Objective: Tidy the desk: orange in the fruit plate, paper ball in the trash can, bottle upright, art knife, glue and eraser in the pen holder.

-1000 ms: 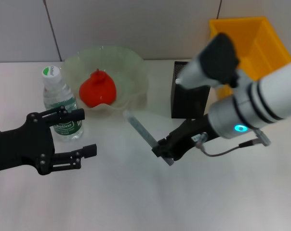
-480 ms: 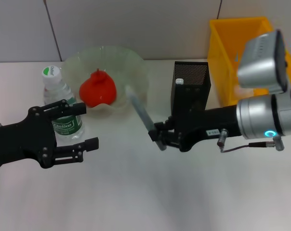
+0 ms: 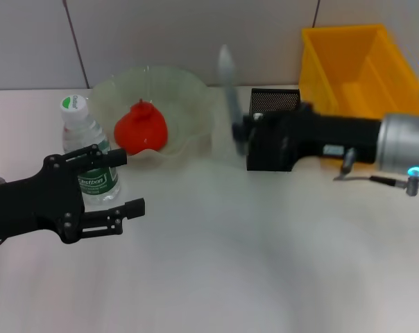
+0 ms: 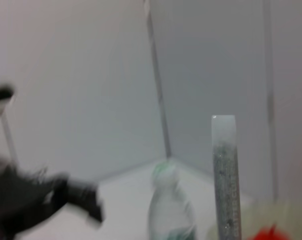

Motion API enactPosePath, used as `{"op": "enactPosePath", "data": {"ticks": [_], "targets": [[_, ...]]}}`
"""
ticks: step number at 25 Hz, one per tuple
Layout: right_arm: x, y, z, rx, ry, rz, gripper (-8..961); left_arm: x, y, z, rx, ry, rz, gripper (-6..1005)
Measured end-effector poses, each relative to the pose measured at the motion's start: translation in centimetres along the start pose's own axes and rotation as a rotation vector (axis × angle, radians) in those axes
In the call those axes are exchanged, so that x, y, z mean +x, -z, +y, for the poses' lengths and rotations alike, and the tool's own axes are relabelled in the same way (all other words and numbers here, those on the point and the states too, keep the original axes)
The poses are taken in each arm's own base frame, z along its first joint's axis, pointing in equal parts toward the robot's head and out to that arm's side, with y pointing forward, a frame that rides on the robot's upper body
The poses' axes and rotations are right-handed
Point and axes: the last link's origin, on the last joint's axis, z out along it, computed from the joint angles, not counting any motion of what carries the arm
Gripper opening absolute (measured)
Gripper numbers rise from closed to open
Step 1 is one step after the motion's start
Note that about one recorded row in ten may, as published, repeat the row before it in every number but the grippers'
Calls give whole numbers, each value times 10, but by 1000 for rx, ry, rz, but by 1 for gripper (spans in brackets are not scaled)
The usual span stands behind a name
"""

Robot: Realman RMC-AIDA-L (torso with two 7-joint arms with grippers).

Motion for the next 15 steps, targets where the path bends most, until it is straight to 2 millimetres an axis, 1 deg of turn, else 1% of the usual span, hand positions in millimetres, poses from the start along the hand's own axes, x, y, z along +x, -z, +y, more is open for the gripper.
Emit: {"op": "enactPosePath", "data": {"ticks": [1,2,3,4,5,8,9,10,11,12,14,15], "targets": [[0,8,-7,38,5,-80,207,-1,0,1,-1,3,1,846],[0,8,-7,38,5,-80,208,-1,0,1,-1,3,1,846],[0,12,-10,58,12,-116,209,-1,0,1,-1,4,2,846],[2,21,-19,112,7,-194,210,-2,-1,2,-2,3,3,846],[2,21,-19,112,7,-194,212,-2,-1,2,-2,3,3,846],[5,33,-33,195,-7,-278,215,-3,-2,3,-2,5,2,846],[8,37,-43,243,-29,-313,217,-4,-4,4,-3,6,3,846],[8,37,-43,243,-29,-313,218,-4,-4,4,-3,6,3,846],[10,38,-51,278,-54,-329,219,-4,-5,4,-6,2,3,846],[10,38,-51,278,-54,-329,220,-4,-5,4,-6,2,3,846],[14,37,-62,339,-80,-307,223,-5,-6,5,-8,0,0,846],[14,37,-62,339,-80,-307,224,-5,-6,5,-8,0,0,846]]}}
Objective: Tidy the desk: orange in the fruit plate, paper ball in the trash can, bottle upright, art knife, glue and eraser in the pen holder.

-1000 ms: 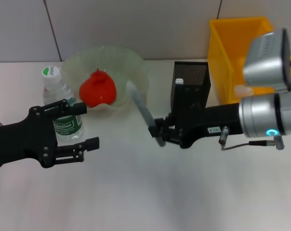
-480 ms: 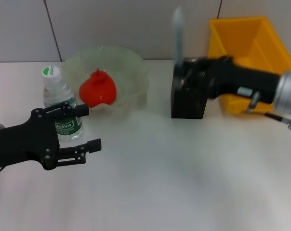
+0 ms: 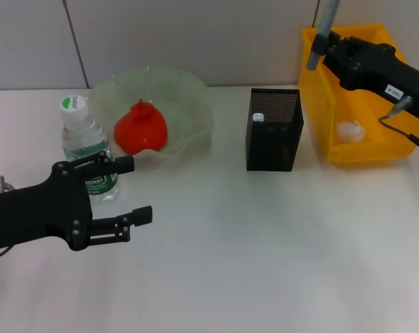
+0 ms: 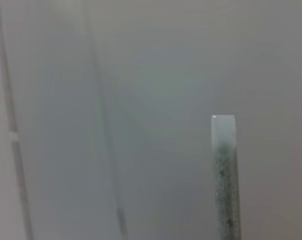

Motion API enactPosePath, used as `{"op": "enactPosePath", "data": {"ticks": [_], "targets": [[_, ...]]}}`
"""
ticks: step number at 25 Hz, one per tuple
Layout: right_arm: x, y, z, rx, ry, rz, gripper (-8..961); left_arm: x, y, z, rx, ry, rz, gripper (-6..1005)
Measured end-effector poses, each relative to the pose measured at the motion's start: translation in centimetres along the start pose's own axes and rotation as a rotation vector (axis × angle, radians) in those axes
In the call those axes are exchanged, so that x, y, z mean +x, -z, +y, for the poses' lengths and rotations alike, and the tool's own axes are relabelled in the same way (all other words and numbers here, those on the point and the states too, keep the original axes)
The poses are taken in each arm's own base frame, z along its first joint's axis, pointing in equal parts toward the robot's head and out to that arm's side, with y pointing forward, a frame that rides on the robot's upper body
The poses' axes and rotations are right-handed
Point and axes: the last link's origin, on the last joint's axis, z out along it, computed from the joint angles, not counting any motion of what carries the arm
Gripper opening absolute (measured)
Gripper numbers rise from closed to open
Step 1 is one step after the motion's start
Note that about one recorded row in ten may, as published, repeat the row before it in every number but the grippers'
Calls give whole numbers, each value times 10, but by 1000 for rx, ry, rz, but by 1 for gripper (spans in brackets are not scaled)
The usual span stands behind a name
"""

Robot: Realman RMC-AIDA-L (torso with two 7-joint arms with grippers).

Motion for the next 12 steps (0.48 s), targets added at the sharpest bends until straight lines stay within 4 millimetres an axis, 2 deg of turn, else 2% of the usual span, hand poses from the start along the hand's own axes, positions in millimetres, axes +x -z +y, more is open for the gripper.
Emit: {"op": "enactPosePath", "data": {"ticks": [3,12], "targets": [[8,-9,-7,55,-15,47,227,-1,0,0,1,1,-3,846],[22,-21,-8,82,-43,115,238,-4,1,2,1,-1,-18,846]]}}
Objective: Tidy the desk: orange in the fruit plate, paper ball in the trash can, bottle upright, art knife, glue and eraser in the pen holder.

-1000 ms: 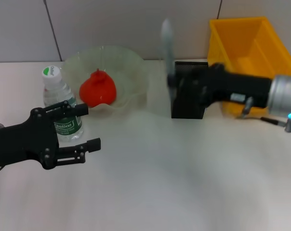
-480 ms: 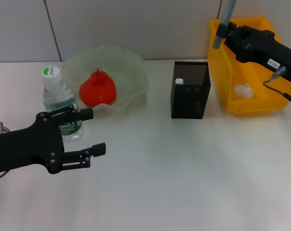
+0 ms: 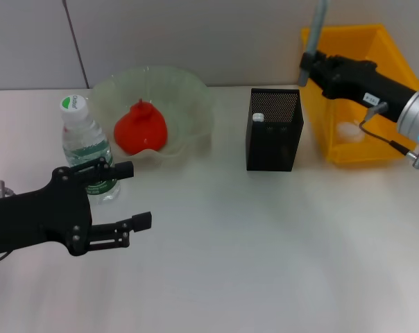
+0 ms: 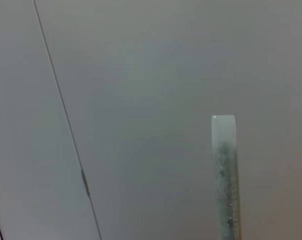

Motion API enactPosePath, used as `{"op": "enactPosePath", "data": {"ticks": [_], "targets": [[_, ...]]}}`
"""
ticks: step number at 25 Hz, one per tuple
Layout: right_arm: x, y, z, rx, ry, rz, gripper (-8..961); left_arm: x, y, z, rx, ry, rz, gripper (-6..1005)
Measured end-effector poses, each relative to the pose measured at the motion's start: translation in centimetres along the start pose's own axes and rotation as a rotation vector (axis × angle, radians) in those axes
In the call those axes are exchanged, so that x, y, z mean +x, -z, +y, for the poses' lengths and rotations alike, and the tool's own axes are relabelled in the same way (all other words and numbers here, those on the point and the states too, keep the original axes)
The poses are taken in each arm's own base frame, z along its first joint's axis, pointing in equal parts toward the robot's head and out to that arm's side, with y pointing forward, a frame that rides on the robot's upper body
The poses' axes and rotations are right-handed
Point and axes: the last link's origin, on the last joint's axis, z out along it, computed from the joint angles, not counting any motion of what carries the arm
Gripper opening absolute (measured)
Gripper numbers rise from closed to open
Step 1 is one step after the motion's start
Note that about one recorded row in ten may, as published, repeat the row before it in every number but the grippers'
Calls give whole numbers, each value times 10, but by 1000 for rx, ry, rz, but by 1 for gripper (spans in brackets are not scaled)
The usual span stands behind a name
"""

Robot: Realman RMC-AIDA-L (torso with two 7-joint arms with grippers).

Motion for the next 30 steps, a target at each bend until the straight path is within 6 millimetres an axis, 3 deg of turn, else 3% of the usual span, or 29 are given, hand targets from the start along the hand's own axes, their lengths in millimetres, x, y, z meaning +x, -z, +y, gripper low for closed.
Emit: {"op": "enactPosePath", "data": {"ticks": [7,30], "targets": [[11,-15,13,-25,30,78,247,-4,4,2,1,6,-2,846],[17,-20,9,26,22,112,275,-7,4,6,-10,12,-12,846]]}}
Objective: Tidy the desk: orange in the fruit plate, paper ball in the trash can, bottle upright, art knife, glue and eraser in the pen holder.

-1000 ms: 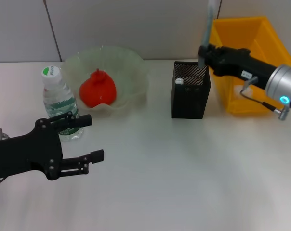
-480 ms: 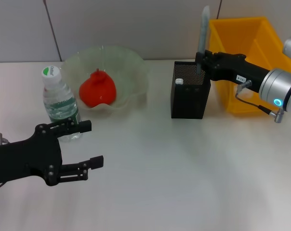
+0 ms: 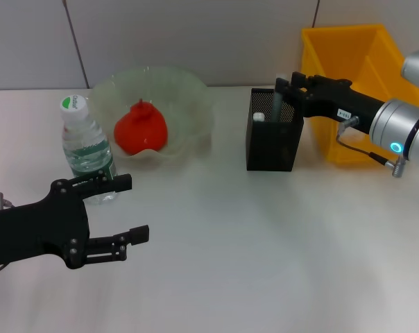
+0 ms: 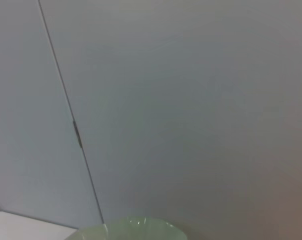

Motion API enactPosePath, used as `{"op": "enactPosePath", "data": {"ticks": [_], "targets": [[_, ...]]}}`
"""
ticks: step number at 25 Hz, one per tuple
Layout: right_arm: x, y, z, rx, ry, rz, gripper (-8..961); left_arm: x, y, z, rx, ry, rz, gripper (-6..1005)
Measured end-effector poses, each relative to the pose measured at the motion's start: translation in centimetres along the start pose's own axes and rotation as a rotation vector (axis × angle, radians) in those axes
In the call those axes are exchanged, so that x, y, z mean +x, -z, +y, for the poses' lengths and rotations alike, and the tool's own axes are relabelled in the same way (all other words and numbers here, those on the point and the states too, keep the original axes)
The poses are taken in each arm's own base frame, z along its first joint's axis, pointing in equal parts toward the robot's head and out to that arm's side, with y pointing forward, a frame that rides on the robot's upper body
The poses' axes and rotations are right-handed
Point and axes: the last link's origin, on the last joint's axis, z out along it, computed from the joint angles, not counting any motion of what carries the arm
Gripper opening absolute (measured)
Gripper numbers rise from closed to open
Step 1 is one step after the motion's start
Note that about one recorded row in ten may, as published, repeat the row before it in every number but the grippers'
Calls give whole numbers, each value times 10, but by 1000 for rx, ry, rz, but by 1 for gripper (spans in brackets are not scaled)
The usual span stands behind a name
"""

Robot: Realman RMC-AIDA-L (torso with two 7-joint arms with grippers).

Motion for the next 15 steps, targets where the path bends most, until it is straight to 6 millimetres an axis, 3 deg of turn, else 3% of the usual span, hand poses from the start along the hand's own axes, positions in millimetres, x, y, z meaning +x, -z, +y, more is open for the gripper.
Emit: {"op": "enactPosePath", "data": {"ticks": [2,12,15], "targets": [[2,1,0,-1,0,5,277,0,0,0,0,0,0,846],[-3,14,-1,-14,-25,-65,707,0,-2,1,-4,9,6,846],[-7,21,-1,-21,-54,-117,727,0,-2,1,-4,13,7,846]]}}
